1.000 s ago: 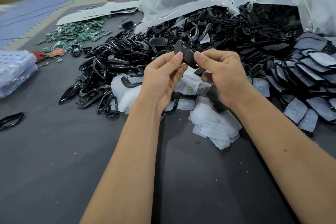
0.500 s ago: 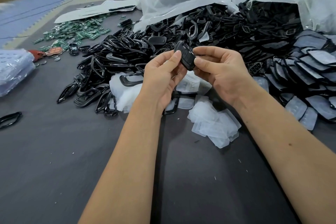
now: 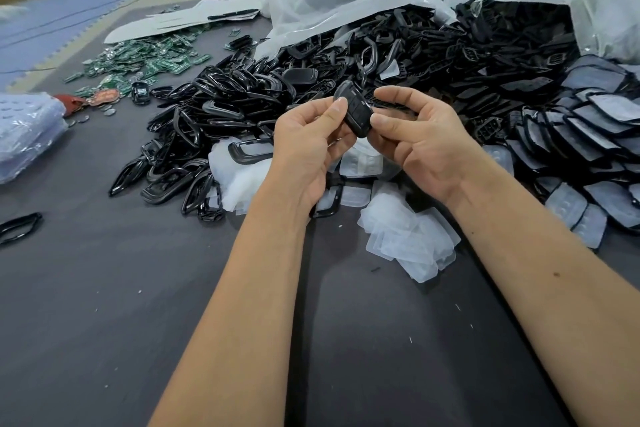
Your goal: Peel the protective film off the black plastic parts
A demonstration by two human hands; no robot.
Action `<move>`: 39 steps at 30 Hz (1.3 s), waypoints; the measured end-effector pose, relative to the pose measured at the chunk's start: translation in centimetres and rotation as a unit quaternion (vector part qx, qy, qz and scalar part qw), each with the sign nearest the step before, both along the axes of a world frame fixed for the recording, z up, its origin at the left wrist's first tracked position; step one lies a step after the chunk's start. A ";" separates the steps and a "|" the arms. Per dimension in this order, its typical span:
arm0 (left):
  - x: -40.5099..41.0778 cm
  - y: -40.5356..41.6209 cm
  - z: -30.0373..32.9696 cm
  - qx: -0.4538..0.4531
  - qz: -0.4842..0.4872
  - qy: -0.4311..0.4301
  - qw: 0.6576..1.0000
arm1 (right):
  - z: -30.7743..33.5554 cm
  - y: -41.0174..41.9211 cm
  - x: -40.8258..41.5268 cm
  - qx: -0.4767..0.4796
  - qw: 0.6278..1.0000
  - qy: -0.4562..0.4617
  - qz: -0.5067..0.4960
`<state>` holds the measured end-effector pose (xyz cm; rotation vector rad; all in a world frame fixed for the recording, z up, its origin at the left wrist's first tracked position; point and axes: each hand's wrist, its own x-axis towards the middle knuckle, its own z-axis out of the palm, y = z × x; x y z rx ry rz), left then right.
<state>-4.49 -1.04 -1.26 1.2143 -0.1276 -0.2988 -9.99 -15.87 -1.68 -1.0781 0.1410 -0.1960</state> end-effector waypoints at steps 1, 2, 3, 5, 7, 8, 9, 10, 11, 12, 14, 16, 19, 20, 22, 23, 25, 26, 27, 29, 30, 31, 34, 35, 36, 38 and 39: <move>0.0 -0.1 0.0 0.000 -0.002 -0.001 1.000 | 0.0 -0.1 0.0 0.000 1.000 -0.001 0.001; -0.1 -0.1 0.0 -0.003 -0.006 -0.002 1.000 | 0.0 -0.2 -0.1 -0.001 1.000 -0.002 0.000; -0.2 -0.2 0.0 -0.008 -0.010 -0.003 1.000 | 0.0 -0.3 -0.1 0.000 1.000 -0.003 -0.002; -0.3 -0.3 0.0 -0.019 -0.016 -0.007 1.000 | 0.0 -0.3 -0.1 0.009 1.000 -0.004 -0.004; -0.3 -0.5 0.1 -0.030 -0.017 -0.009 0.999 | 0.0 -0.4 -0.2 0.025 1.000 -0.008 -0.001; -0.3 -0.5 0.1 -0.033 -0.017 -0.009 0.999 | 0.0 -0.4 -0.2 0.030 1.000 -0.009 0.000; -0.3 -0.5 0.2 -0.035 -0.015 -0.007 0.999 | 0.0 -0.4 -0.2 0.032 0.999 -0.011 0.001; -0.3 -0.5 0.2 -0.034 -0.012 -0.005 0.999 | 0.1 -0.4 -0.2 0.029 1.000 -0.011 0.002; -0.3 -0.4 0.2 -0.031 -0.008 -0.002 0.999 | 0.2 -0.3 -0.2 0.019 1.000 -0.012 0.001; -0.3 -0.4 0.2 -0.026 -0.002 0.001 1.000 | 0.2 -0.4 -0.2 -0.002 1.000 -0.012 -0.004; -0.2 -0.2 0.0 -0.011 0.009 0.004 1.000 | 0.5 -0.5 -0.3 -0.070 0.997 -0.009 -0.016; -0.3 -0.2 0.0 0.008 0.009 -0.011 1.000 | 1.0 -0.9 -0.3 -0.117 0.993 -0.004 -0.017; -0.8 -0.7 0.3 0.051 -0.013 -0.071 0.996 | 1.8 -1.6 -0.9 -0.120 0.993 -0.005 -0.012; -0.9 -1.0 0.5 0.058 -0.027 -0.090 0.994 | 2.0 -2.0 -1.2 -0.118 0.993 -0.011 -0.013; -1.3 -2.0 1.4 0.052 -0.068 -0.110 0.990 | 2.4 -3.3 -2.2 -0.106 0.994 -0.028 -0.017; -1.5 -2.8 1.9 0.047 -0.091 -0.117 0.988 | 2.7 -4.3 -2.8 -0.096 0.995 -0.039 -0.016; -1.8 -4.4 3.0 0.040 -0.129 -0.132 0.982 | 3.5 -6.1 -3.9 -0.087 0.994 -0.060 -0.016; -2.0 -5.5 3.5 0.037 -0.145 -0.139 0.979 | 4.0 -7.1 -4.6 -0.098 0.993 -0.068 -0.027; -2.2 -6.6 4.0 0.038 -0.154 -0.149 0.976 | 4.5 -8.1 -5.1 -0.116 0.990 -0.074 -0.042; -2.7 -8.9 4.9 0.054 -0.157 -0.185 0.969 | 5.4 -10.1 -6.3 -0.182 0.976 -0.080 -0.086; -2.8 -10.0 5.2 0.076 -0.149 -0.221 0.961 | 5.8 -11.0 -7.0 -0.233 0.963 -0.079 -0.114; -3.0 -11.5 5.4 0.112 -0.133 -0.279 0.945 | 6.2 -12.2 -7.8 -0.292 0.942 -0.076 -0.145; -4.4 -15.5 6.1 0.242 -0.080 -0.495 0.831 | 6.8 -15.8 -9.6 -0.449 0.868 -0.011 -0.213; -5.1 -16.7 6.3 0.274 -0.075 -0.551 0.785 | 6.9 -16.8 -10.0 -0.469 0.854 0.014 -0.225; -5.7 -18.0 6.3 0.300 -0.078 -0.594 0.742 | 7.0 -17.5 -10.6 -0.482 0.842 0.039 -0.238; -6.6 -19.8 6.1 0.345 -0.095 -0.646 0.674 | 6.9 -18.6 -11.5 -0.508 0.821 0.071 -0.251; -6.8 -20.3 5.9 0.360 -0.109 -0.661 0.650 | 6.9 -18.8 -11.8 -0.523 0.810 0.081 -0.252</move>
